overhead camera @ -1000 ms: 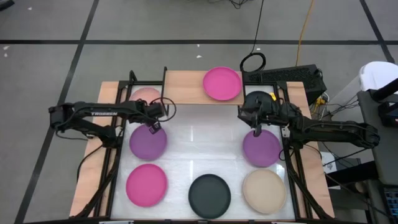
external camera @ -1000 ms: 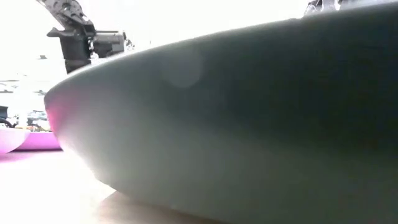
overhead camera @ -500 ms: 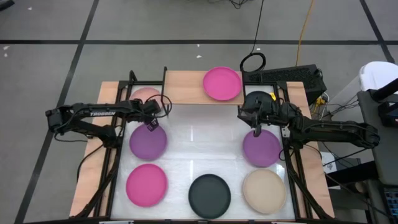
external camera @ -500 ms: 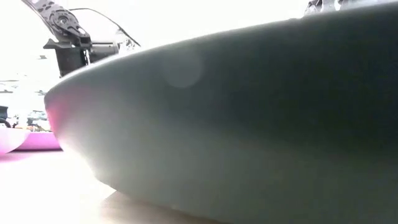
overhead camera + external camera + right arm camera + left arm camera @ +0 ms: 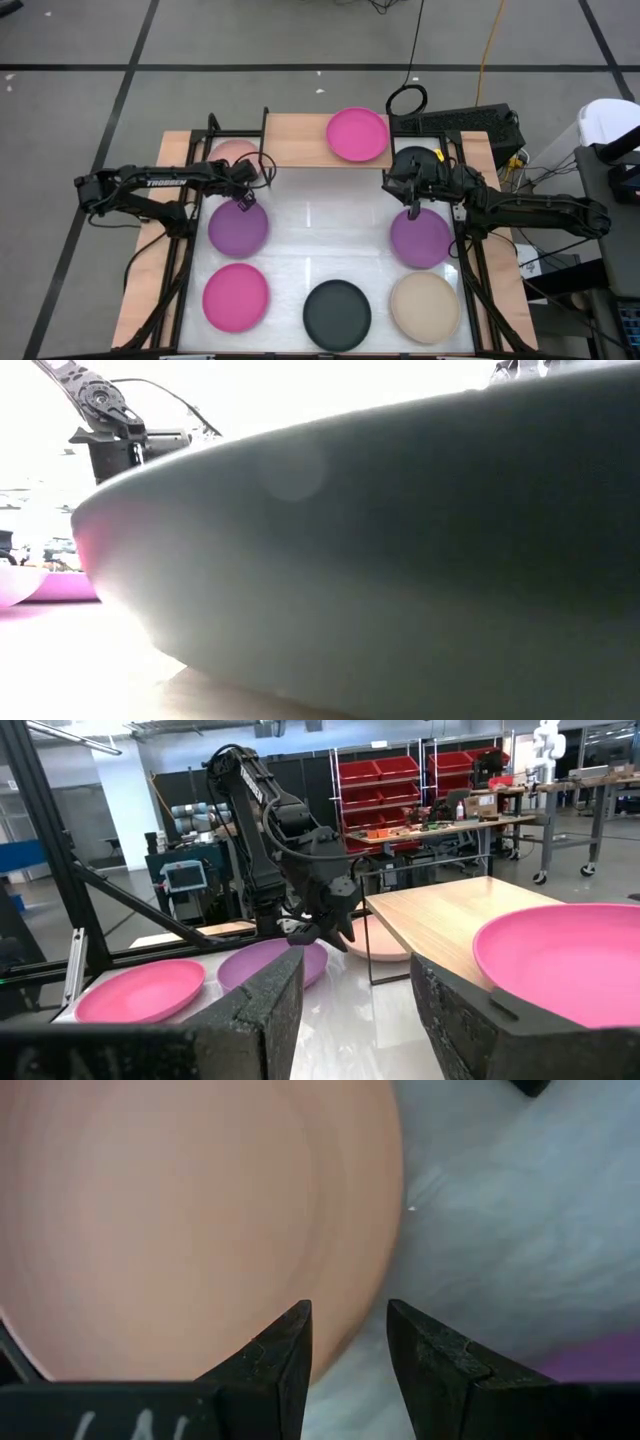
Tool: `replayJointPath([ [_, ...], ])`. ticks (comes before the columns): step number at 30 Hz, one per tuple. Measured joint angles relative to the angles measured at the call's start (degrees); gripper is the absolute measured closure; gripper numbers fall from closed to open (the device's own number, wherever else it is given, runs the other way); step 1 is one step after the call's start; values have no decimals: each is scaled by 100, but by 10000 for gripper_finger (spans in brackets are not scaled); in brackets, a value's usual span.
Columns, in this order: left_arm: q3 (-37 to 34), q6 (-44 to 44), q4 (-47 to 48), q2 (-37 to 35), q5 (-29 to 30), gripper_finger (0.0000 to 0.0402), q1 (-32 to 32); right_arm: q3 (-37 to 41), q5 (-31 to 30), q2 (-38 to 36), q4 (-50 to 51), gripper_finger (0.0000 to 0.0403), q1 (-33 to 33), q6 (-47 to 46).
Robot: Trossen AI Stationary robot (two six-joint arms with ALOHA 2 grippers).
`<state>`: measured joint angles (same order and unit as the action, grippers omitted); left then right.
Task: Place and stack plates onto a shelf
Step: Stack the light pink plate on top of the pink plate on the shelf
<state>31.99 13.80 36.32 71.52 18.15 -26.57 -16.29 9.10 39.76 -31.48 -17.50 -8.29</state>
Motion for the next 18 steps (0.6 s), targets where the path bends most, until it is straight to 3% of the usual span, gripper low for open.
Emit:
replayJointPath([
  [4,0,10,54,218,20,285,1,0,5,-2,0,238,0,-13],
  [10,0,205,-67,586,193,347,7,0,11,0,0,238,0,-70],
  [13,82,390,-72,537,636,384,62,0,13,0,0,238,0,-70],
  [18,489,682,429,107,846,391,127,0,15,-2,-50,238,0,-70],
])
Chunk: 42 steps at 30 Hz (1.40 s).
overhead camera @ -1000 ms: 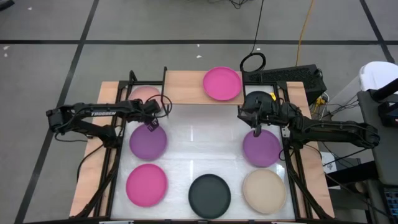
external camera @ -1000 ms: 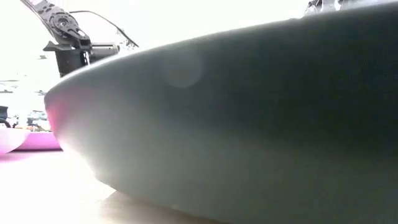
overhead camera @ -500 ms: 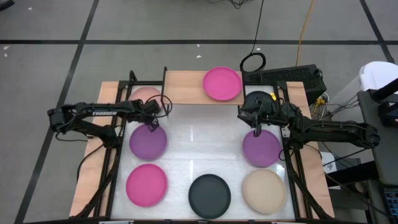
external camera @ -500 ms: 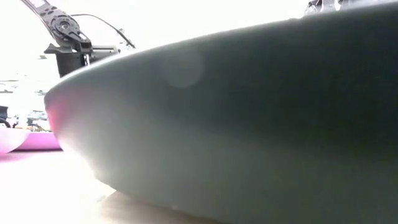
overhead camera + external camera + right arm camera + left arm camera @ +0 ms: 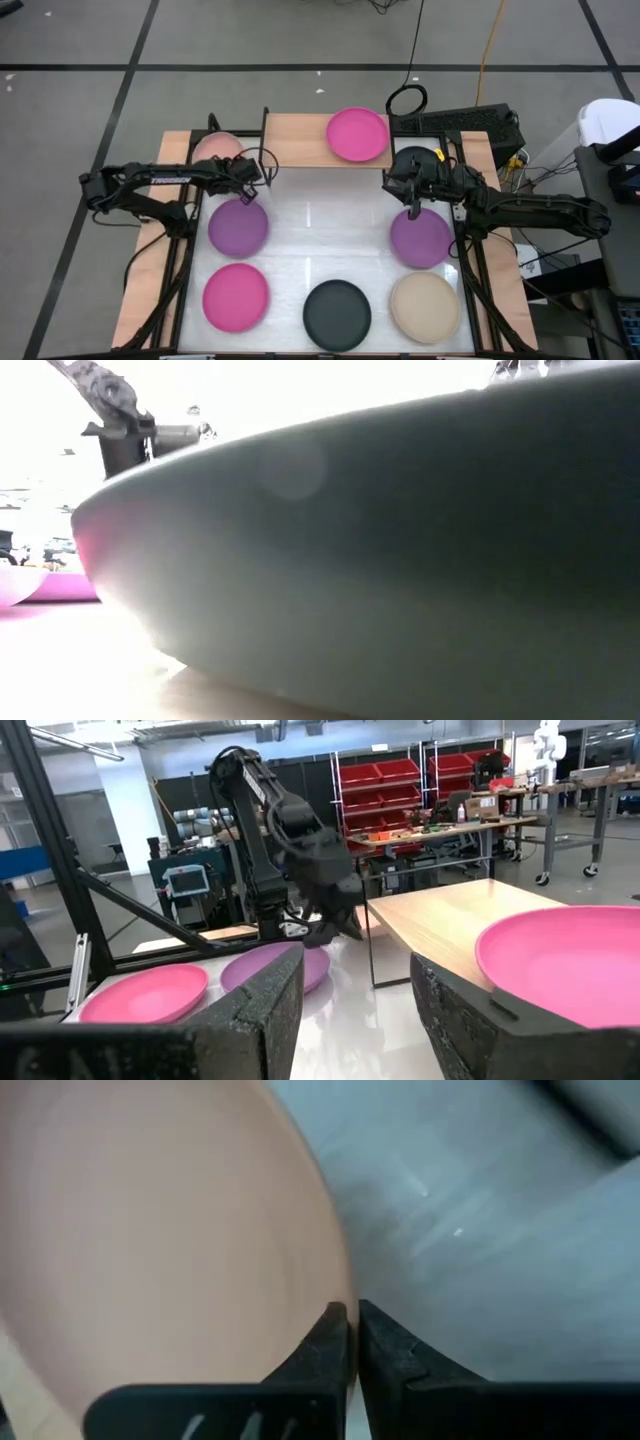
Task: Place and stack plates onto a shelf
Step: Stack the light pink plate on top of the pink plate on the shelf
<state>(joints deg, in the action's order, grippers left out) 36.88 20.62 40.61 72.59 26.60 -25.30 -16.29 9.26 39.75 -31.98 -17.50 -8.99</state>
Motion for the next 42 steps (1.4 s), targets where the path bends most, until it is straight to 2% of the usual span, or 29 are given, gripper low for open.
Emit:
replayJointPath([
  [5,897,107,903,-542,377,391,192,0,0,0,-53,238,0,-121],
  [8,1707,-13,1642,-666,863,391,222,0,46,2,-289,238,0,-417],
  [10,2316,-264,1960,-667,1028,391,210,0,184,-1,-470,238,-4,-520],
  [13,3262,-948,1840,-596,1037,391,269,0,446,2,-743,238,-2,-538],
  [15,3847,-1548,1548,-412,992,391,429,0,548,-30,-907,238,-2,-565],
  [17,4303,-2294,1200,-190,828,391,602,2,901,-166,-1048,238,-18,-717],
  [20,4828,-3324,547,208,253,391,926,0,1339,-527,-1344,238,-48,-878],
  [26,5378,-5279,-267,1295,-571,391,1497,0,1379,-1258,-1184,238,-50,-933],
  [30,5712,-6109,-1026,2030,-769,391,1739,-2,1381,-1534,-774,238,-50,-874],
  [33,6070,-6509,-1081,2616,-769,391,1752,-2,1377,-1628,-615,238,-50,-785],
  [37,6470,-6574,-890,3234,-938,391,1604,0,1365,-1639,-524,238,-50,-769],
  [42,6575,-6652,-891,3653,-1002,383,1371,0,1357,-1639,-490,238,-50,-725],
])
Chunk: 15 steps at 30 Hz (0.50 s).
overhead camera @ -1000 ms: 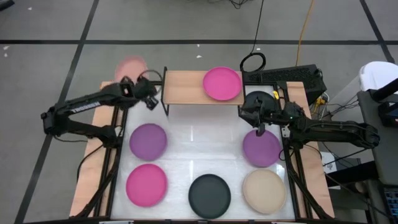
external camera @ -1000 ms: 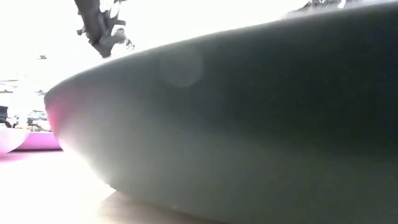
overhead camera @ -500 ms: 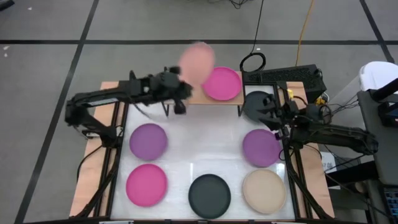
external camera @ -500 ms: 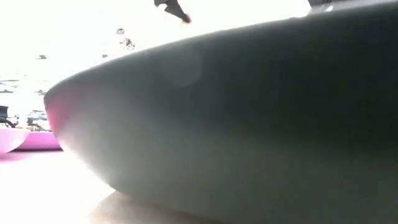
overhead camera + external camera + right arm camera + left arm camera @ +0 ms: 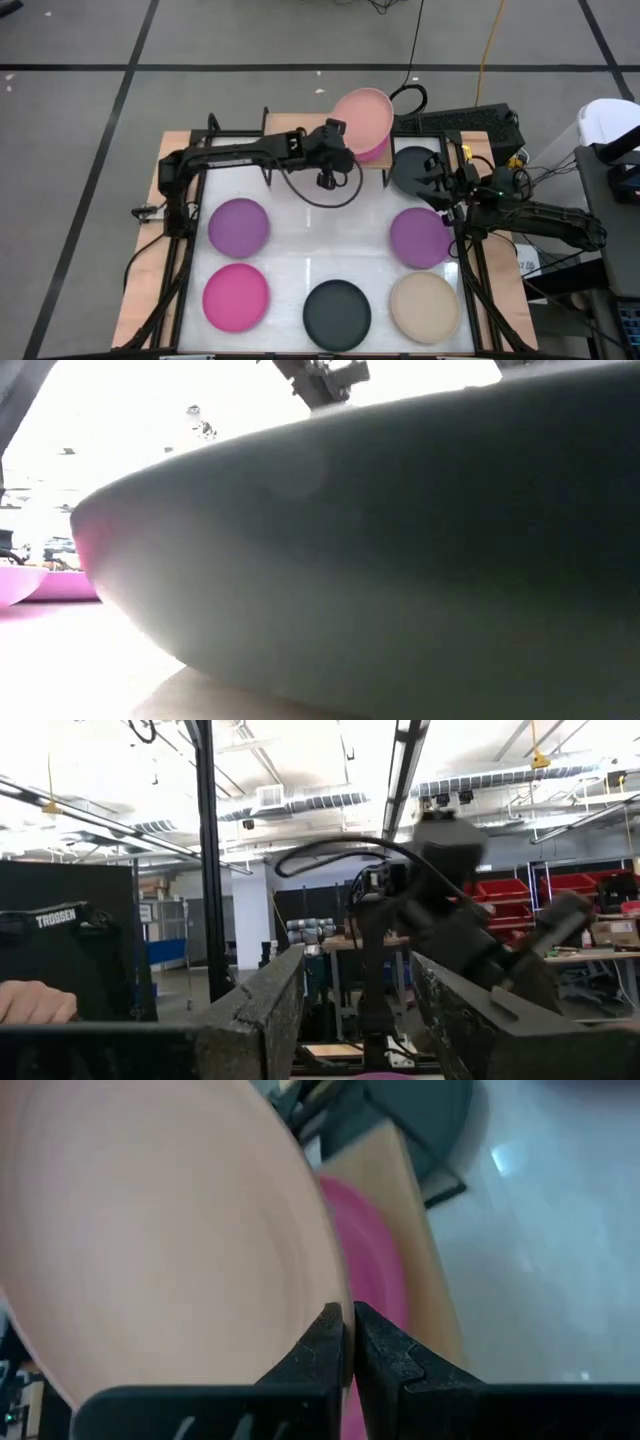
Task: Place and stack plates onto a shelf
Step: Stack the light pink plate on top of the pink plate on the shelf
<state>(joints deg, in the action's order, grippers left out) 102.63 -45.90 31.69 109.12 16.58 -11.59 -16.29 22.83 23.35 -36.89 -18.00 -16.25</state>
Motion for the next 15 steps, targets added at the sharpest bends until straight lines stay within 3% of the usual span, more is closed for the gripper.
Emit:
replayJointPath([
  [11,9,156,210,153,-311,364,-202,0,-15,0,37,238,0,89],
  [15,8,158,210,153,-328,331,-189,0,-20,0,54,238,0,152],
])
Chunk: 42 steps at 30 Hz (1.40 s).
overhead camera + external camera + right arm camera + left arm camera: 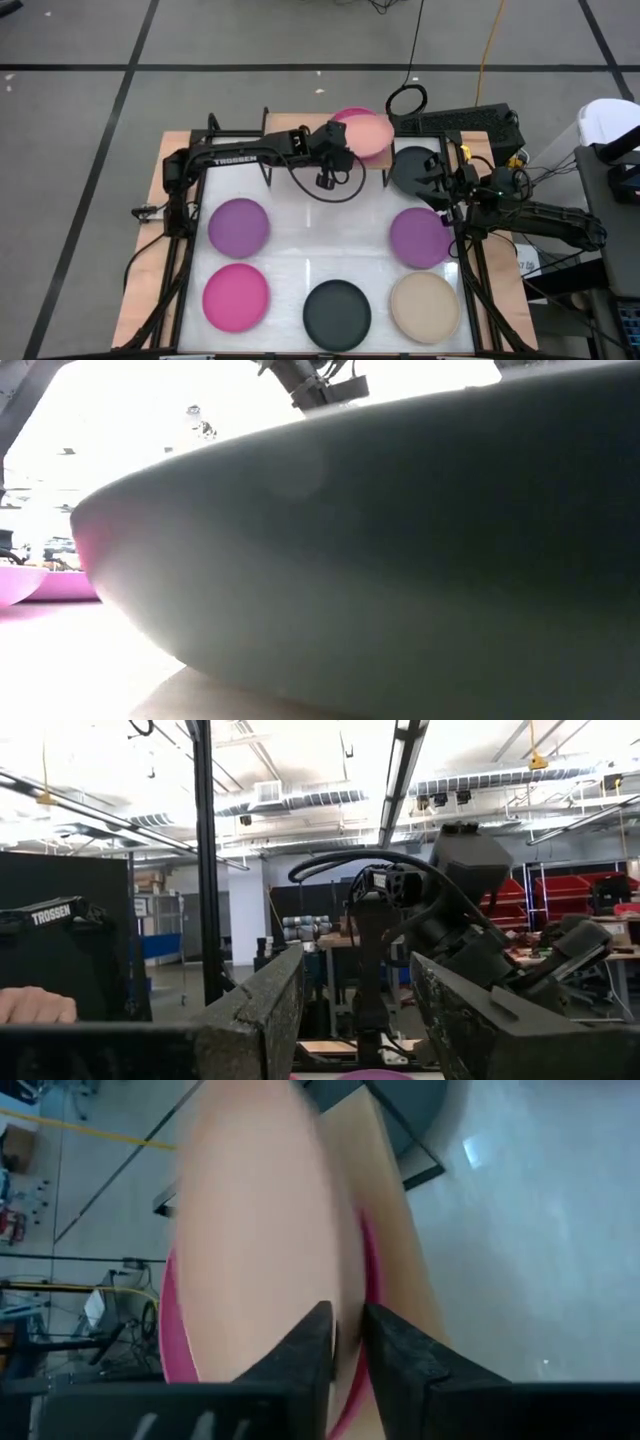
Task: Place and stack plates onto a shelf
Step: Stack the light pink plate on top of the pink plate on the shelf, then stack the top black plate on top of the light pink plate on the shelf
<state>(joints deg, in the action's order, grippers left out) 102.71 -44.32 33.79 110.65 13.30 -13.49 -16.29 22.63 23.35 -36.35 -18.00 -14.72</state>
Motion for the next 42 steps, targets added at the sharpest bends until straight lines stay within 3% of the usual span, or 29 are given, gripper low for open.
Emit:
replayJointPath([
  [10,-1,235,-50,-331,670,225,60,0,-5,0,229,238,-2,-3],
  [17,-1,1211,30,-1187,603,209,319,0,-10,0,447,238,-2,115],
  [20,-173,1667,-52,-1734,435,209,511,-17,-526,0,1171,238,0,310],
  [25,-1542,2481,-968,-2828,380,209,714,-529,-1471,105,3131,238,0,674],
  [30,-3766,2931,-3317,-3869,359,209,1065,-986,-1821,310,4199,238,13,794],
  [36,-5730,3217,-6029,-4405,373,209,1478,-1019,-2171,592,4340,238,13,897],
  [42,-6494,3012,-7297,-4413,644,209,1620,-1022,-2260,988,4065,238,13,1059],
])
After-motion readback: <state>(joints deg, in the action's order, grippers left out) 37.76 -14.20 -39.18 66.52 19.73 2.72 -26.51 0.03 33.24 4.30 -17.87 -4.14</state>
